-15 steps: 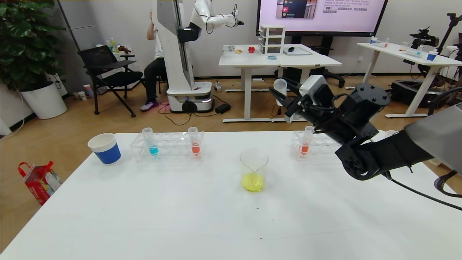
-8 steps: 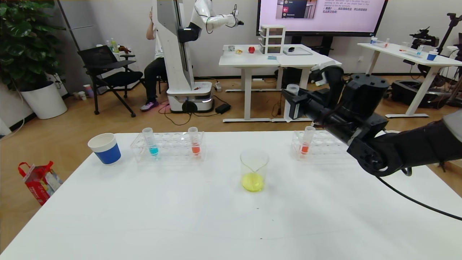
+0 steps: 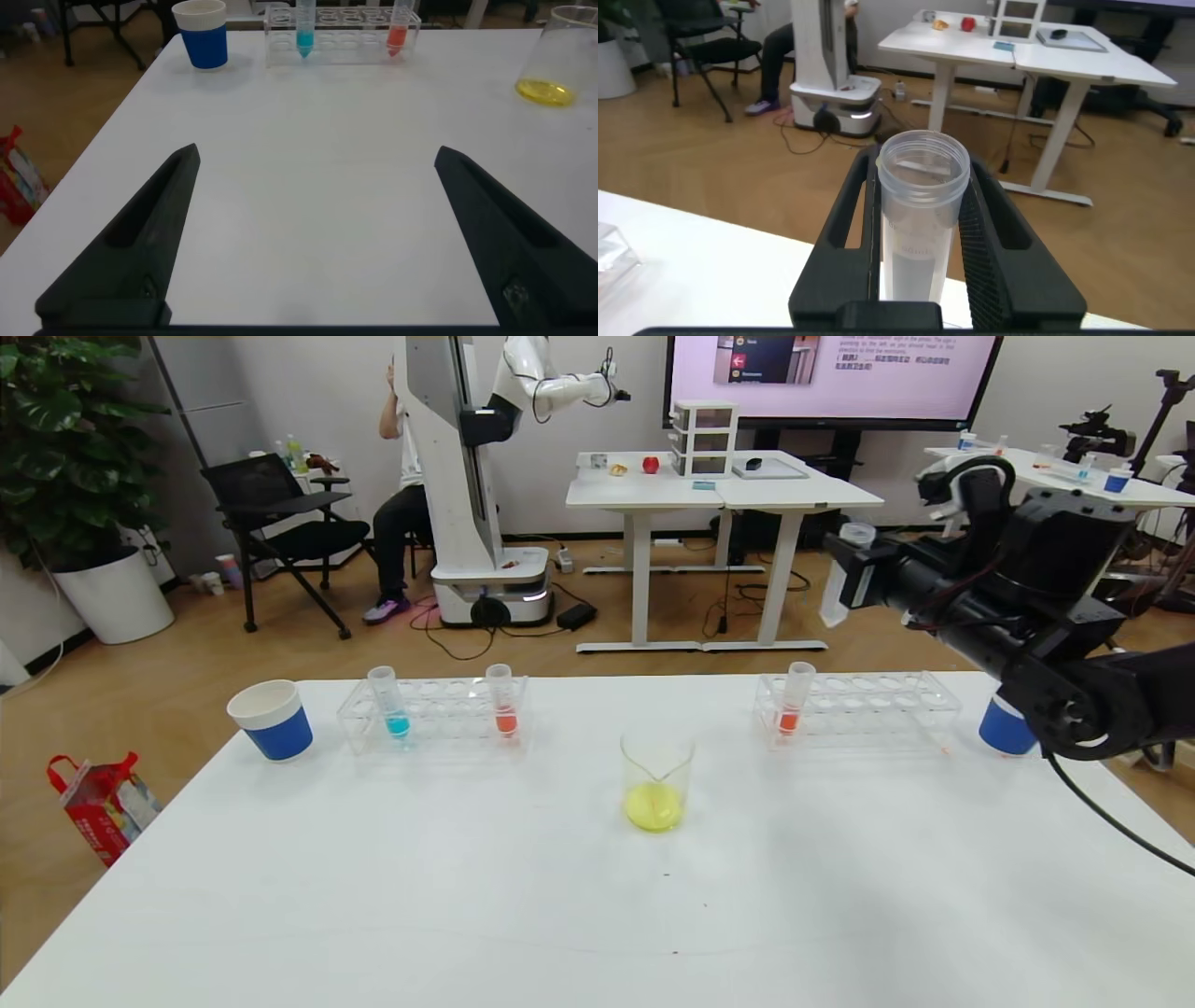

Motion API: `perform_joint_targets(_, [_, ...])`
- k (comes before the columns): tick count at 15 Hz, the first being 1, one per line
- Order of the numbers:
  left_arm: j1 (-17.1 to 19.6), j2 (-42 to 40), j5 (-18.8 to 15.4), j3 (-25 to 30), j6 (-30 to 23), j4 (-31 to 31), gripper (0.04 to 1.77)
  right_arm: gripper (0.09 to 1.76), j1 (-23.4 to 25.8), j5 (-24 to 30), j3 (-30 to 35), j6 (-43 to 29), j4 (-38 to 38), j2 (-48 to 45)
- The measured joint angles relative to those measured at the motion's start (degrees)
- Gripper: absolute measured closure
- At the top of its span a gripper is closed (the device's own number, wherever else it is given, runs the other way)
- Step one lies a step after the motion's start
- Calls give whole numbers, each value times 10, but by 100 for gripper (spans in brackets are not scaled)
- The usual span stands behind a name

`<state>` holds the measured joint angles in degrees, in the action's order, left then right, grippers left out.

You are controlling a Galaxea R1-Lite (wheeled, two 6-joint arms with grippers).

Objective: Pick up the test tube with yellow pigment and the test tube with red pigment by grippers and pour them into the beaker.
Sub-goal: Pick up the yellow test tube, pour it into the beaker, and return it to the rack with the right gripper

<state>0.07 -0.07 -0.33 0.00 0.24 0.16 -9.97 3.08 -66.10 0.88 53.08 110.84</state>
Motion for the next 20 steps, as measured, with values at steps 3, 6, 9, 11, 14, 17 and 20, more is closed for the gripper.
perform_joint_targets(3, [0,0,0,0,0,0,6,134,90,26,17,0,0,-5])
perform_joint_targets(6, [0,0,0,0,0,0,6,134,164,37,21,0,-4,-2])
perform_joint_targets(9, [0,0,0,0,0,0,6,134,232,70,20,-4,-5,7])
perform_joint_targets(11, [0,0,0,0,0,0,6,134,267,90,20,-22,-4,15])
perform_joint_targets(14, [0,0,0,0,0,0,6,134,302,99,17,-23,2,35])
perform_joint_targets(17, [0,0,0,0,0,0,6,134,312,98,25,-21,31,58])
perform_joint_targets(20, [0,0,0,0,0,0,6,134,314,96,39,-17,80,88])
